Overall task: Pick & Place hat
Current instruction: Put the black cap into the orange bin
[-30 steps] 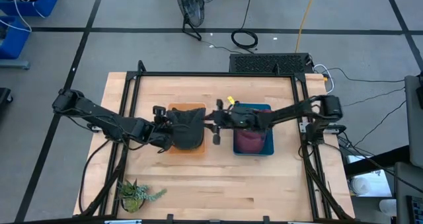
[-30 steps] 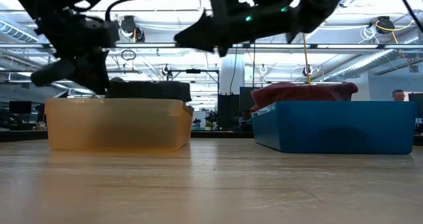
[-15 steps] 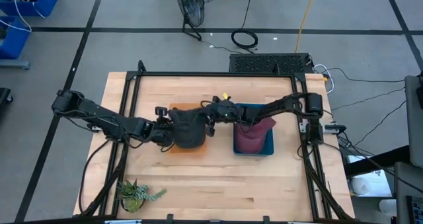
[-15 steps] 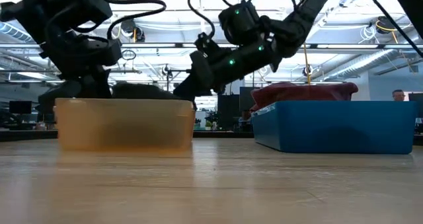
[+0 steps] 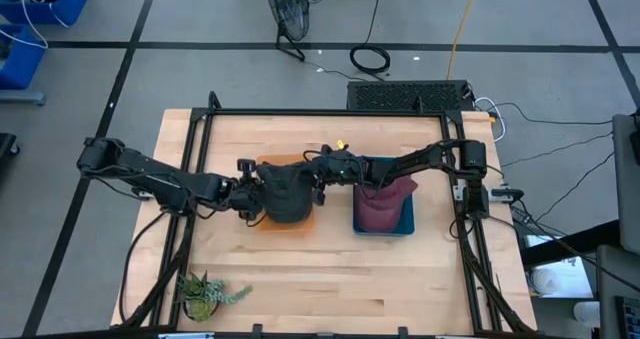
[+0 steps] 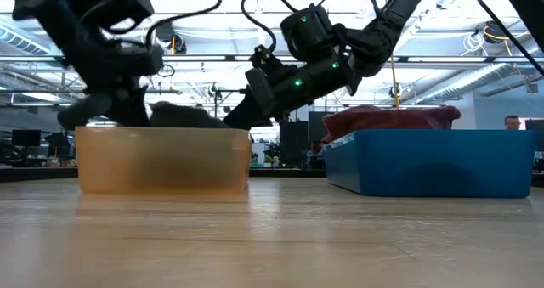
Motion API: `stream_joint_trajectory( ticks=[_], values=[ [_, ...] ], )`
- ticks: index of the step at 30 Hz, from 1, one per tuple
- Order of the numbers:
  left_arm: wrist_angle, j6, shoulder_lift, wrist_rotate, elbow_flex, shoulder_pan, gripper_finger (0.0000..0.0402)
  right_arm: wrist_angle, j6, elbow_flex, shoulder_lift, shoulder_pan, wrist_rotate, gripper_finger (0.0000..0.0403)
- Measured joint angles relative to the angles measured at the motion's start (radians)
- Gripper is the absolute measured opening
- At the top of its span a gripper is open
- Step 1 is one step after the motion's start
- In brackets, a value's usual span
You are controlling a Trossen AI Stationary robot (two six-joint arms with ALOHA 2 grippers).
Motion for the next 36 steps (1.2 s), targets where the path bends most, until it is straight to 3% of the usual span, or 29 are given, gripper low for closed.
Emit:
stream_joint_trajectory(
  ticks=[7,14,22,29,36],
  values=[
    [-0.092,-0.011,-0.064,-0.002,0.093,-0.013,0.002,0.03,0.007,-0.002,0.0,0.01,-0.001,0.0074],
    [0.01,-0.02,-0.108,0.011,0.099,-0.008,0.0005,0.067,-0.015,-0.002,0.001,0.029,-0.002,0.0074],
    [0.041,-0.056,-0.035,0.043,0.058,0.047,0.0022,0.069,0.007,-0.002,0.022,0.028,-0.001,0.0074],
    [0.06,-0.079,0.03,0.083,0.016,0.084,0.0005,0.101,0.007,0.0,0.08,0.029,-0.002,0.0074],
    [0.081,-0.079,0.044,0.116,0.014,0.104,0.0024,0.08,0.037,0.0,0.08,0.029,-0.002,0.0074]
  ],
)
